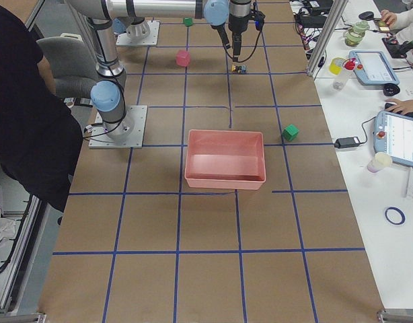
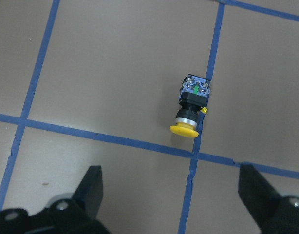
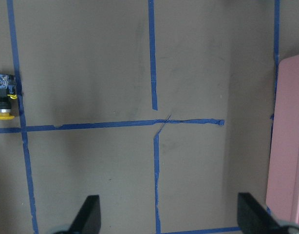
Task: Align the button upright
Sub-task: 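Move the left gripper over the lying button switch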
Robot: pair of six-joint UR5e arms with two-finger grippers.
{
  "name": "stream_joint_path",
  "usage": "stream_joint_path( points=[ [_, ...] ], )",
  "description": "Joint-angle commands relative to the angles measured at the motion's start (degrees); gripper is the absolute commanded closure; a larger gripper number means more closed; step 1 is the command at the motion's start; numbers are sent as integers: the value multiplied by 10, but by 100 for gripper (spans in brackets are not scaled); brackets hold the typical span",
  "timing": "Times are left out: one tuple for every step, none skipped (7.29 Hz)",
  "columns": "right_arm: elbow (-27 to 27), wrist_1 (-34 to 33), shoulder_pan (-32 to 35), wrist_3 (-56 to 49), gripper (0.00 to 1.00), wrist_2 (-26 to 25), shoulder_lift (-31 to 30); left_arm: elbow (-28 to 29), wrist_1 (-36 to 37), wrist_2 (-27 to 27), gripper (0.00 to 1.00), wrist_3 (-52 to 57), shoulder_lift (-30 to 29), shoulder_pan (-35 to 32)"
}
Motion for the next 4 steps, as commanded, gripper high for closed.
stream_joint_path(
  points=[
    [8, -7, 2, -41, 0, 1, 3, -18, 119, 10, 0, -5, -42, -16],
    [8, -7, 2, -62, 0, 1, 2, -27, 163, 31, 0, -5, -58, -32],
    [9, -5, 2, -67, 0, 2, -1, -27, 171, 58, 0, -18, -70, -45],
    [9, 2, 2, -69, 0, 2, -3, -26, 171, 59, 0, -38, -74, -51]
  ],
)
